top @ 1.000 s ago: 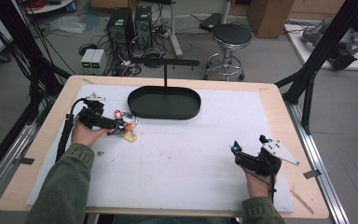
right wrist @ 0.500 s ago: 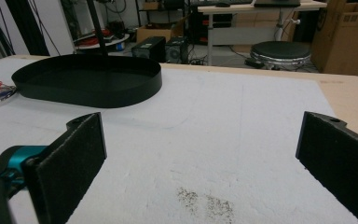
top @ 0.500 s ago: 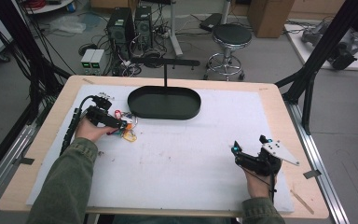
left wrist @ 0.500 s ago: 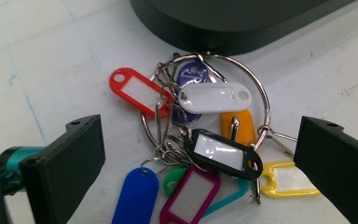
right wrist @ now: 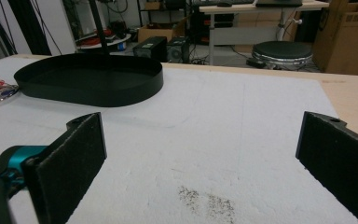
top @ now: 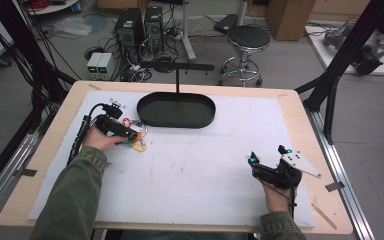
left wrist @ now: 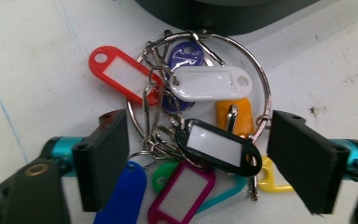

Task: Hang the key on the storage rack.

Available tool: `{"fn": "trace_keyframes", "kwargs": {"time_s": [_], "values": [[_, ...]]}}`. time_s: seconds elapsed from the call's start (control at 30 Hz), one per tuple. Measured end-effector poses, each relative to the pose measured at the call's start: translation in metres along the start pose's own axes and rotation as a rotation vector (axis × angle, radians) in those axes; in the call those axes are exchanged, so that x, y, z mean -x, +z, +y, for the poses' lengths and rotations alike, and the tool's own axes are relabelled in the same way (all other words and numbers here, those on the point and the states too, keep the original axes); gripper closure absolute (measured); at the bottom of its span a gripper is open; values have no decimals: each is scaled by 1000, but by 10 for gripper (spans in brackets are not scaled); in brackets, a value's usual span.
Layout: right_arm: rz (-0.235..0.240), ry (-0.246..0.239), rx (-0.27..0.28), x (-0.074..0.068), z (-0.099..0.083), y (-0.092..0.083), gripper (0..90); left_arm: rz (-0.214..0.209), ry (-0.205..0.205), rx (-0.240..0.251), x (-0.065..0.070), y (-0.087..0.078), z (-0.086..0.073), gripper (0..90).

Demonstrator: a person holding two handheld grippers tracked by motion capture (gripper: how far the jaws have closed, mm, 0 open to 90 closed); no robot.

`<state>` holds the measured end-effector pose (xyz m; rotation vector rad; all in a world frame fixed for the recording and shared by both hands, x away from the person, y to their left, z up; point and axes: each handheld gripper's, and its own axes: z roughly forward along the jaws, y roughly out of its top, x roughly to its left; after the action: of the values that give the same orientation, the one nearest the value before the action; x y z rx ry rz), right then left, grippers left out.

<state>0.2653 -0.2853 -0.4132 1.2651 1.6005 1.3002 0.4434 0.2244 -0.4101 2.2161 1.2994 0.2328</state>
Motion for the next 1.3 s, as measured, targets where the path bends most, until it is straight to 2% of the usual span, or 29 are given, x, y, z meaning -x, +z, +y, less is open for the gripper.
{"fn": "trace_keyframes", "kwargs": {"time_s": [0.17,0.2,0.27,0.43,0.47,0.5,0.6,0.63,0.8,0.87,0.97,1.17,1.3], "values": [[-7,-4,22,0,1,-3,5,6,7,-24,2,5,-1,349],[-10,-1,19,0,1,-3,5,39,15,-19,3,5,0,390],[-8,2,18,1,1,-2,6,36,11,-15,2,3,0,485],[-7,5,13,-1,0,-2,6,64,18,-15,4,6,0,556],[-7,1,26,-1,1,-3,6,63,15,-10,3,6,0,608],[-7,1,26,-1,1,-3,6,56,8,-6,3,6,0,608],[-6,-14,32,-1,1,-3,11,5,-41,15,-1,6,0,716],[-7,-6,36,-1,1,-4,11,15,-23,16,0,6,0,739],[-6,-7,49,-2,1,-6,11,26,5,21,3,3,1,786],[-3,-13,50,-1,2,-6,10,23,6,22,3,3,0,789],[-2,-11,45,-2,1,-6,11,42,32,26,5,0,0,790],[-1,-17,50,-1,1,-5,10,43,82,51,12,-12,1,795],[6,-11,45,-2,1,-5,11,39,83,80,13,-22,1,796]]}}
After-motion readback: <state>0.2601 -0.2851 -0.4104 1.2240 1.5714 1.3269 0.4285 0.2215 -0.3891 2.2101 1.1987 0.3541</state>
